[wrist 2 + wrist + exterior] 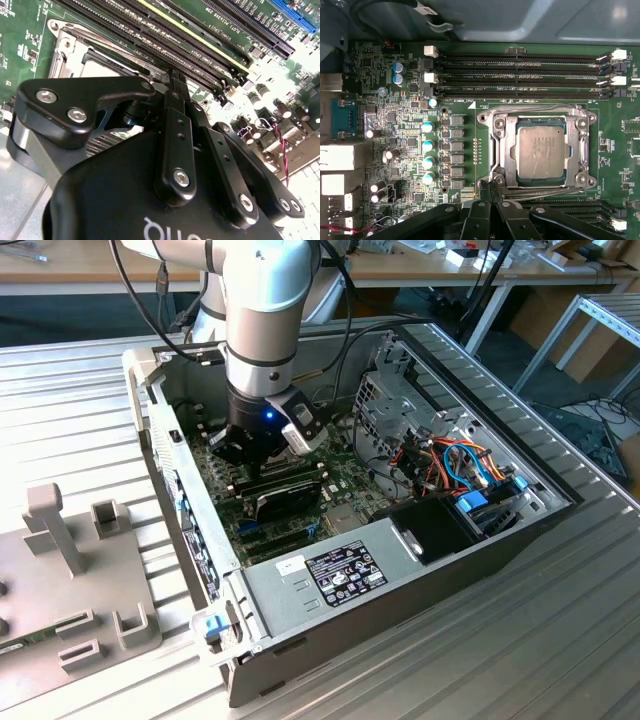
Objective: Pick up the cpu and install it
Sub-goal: 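Install the second cpu locking lever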
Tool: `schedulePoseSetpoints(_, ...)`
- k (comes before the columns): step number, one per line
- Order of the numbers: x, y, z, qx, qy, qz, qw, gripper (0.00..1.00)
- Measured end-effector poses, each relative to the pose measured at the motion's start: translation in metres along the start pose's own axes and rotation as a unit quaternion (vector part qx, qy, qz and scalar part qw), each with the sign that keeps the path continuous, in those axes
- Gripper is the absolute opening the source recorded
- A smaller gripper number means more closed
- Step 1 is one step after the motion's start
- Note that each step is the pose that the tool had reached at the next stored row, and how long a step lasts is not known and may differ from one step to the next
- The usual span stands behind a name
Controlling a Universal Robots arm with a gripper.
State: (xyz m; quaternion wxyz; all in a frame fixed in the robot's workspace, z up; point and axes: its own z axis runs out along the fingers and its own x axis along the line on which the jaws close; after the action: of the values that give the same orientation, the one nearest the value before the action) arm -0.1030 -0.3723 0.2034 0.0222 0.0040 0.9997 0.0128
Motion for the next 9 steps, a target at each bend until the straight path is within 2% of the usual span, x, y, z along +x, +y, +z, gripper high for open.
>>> schedulePoseSetpoints(3,-0.0001,-0.0001,-0.0005,0.0001,0.0001,0.0,1.0,0.11)
schedulePoseSetpoints(9,-0.0004,0.0001,-0.0073,0.0012,0.0,0.0,1.0,0.11)
